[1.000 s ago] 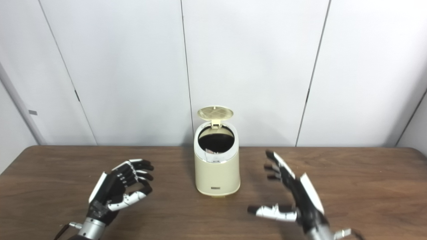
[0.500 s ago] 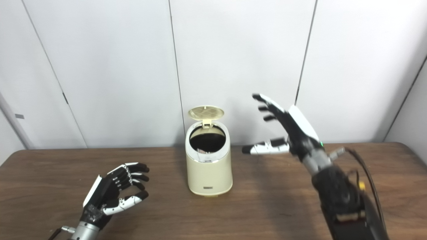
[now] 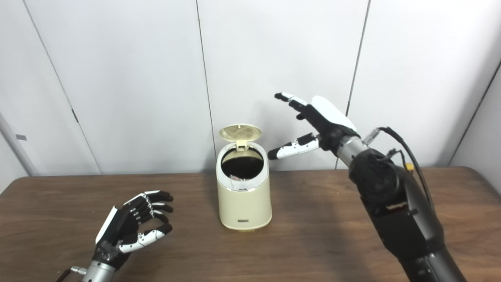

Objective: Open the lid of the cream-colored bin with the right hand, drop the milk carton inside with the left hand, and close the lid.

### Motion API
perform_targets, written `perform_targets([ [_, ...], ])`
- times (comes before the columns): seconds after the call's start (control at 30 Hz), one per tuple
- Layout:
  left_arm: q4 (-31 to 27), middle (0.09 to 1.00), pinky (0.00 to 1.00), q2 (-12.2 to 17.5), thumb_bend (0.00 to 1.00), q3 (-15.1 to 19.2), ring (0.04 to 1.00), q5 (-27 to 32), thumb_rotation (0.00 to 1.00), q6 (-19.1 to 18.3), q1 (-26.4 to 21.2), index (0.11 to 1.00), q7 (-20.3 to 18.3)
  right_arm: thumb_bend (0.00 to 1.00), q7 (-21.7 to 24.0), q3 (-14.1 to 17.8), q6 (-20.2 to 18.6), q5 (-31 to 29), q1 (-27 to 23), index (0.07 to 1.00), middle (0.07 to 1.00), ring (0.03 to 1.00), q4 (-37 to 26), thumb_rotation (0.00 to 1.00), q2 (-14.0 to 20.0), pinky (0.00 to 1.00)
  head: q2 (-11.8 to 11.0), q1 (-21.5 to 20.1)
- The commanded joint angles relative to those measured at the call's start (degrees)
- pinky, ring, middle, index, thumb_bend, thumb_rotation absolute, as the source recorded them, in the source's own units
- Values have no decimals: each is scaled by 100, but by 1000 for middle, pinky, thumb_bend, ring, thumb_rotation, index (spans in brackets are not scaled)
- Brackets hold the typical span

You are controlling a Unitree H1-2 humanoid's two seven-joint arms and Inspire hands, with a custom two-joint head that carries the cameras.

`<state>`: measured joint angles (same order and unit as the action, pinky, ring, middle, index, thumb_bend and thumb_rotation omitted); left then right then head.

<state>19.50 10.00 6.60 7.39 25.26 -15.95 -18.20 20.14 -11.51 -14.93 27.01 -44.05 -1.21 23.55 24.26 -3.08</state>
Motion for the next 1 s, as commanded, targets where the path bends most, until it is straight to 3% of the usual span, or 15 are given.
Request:
perform_targets([
  [0.0,226,707,509,-178,658,-39,623,93,74,165,149,711,3,782,65,-72,59,81,-535,928,939,915,-22,400,35,736,1,-1],
  [0.07,231,709,515,-192,662,-37,629,103,76,163,151,711,-7,788,147,-220,-5,220,-649,921,932,915,40,460,26,753,-2,10],
  [0.17,233,711,516,-203,663,-34,632,100,78,164,149,715,-15,783,274,-363,-58,293,-753,925,963,988,101,544,-10,869,13,36],
  [0.27,220,713,509,-212,662,-28,628,104,83,164,147,717,-32,789,332,-414,61,243,-767,918,955,999,154,565,-53,918,13,51],
  [0.67,190,715,502,-215,664,-19,627,136,82,163,164,718,-82,770,543,-654,322,296,-678,899,932,1000,-46,557,-20,906,33,131],
  [0.97,186,713,492,-226,658,-20,623,226,80,156,180,713,-136,765,826,-624,415,236,-456,890,929,1000,-452,545,100,912,30,171],
])
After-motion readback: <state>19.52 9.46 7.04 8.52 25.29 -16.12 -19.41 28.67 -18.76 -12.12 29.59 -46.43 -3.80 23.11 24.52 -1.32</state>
